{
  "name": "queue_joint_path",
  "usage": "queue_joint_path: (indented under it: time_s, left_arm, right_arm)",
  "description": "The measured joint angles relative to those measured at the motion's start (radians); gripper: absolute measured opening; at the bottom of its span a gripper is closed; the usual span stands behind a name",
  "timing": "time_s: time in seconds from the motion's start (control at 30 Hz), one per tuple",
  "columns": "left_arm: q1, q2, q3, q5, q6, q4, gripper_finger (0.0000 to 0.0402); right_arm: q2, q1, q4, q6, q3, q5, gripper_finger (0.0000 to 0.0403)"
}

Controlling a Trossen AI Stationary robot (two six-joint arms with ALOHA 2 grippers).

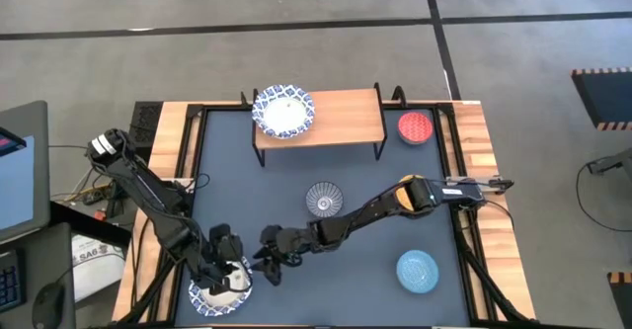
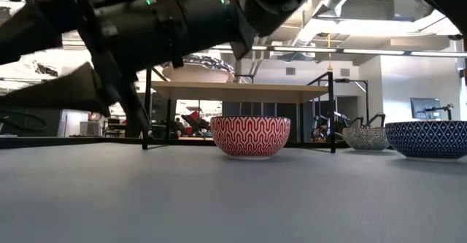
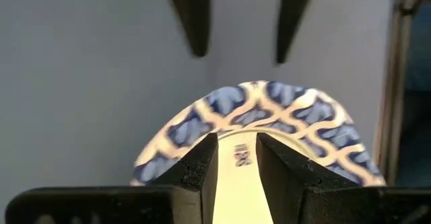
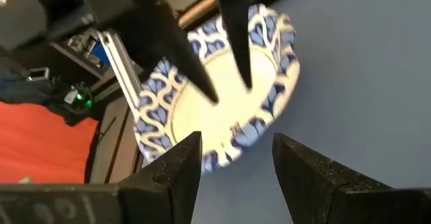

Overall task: Place and stack bowls onto a shelf
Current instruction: Stack the white patterned bowl on top of the white patterned bowl on the shelf

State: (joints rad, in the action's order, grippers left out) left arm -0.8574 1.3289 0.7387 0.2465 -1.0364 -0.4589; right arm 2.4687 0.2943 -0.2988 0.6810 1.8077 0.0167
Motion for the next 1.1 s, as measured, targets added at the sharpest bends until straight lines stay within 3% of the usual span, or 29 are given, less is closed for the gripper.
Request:
queue_joint_path:
  time_s: [0.33, 0.47, 0.63, 0.8, 0.9, 1.1]
  left_arm:
    - [0.000, 0.000, 0.000, -0.070, -0.031, 0.073, 0.0032]
    - [0.000, 0.061, 0.000, -0.088, -0.033, 0.099, 0.0005]
    - [0.017, 0.184, 0.000, -0.128, -0.022, 0.138, 0.0005]
    - [0.051, 0.261, 0.004, -0.082, 0.029, 0.209, 0.0005]
    - [0.081, 0.275, 0.008, -0.086, 0.103, 0.261, 0.0005]
    - [0.119, 0.268, 0.084, -0.065, 0.215, 0.176, 0.0005]
  right_arm:
    - [0.003, 0.001, 0.084, -0.008, -0.002, 0.004, 0.0208]
    - [0.003, 0.010, 0.082, -0.007, -0.002, 0.005, 0.0207]
    - [0.003, 0.023, 0.081, 0.000, -0.002, 0.006, 0.0207]
    - [0.003, 0.024, 0.082, 0.000, -0.002, 0.005, 0.0207]
    - [0.003, 0.024, 0.097, -0.002, -0.002, 0.005, 0.0207]
    - [0.002, 0.011, 0.147, -0.009, -0.002, 0.001, 0.0207]
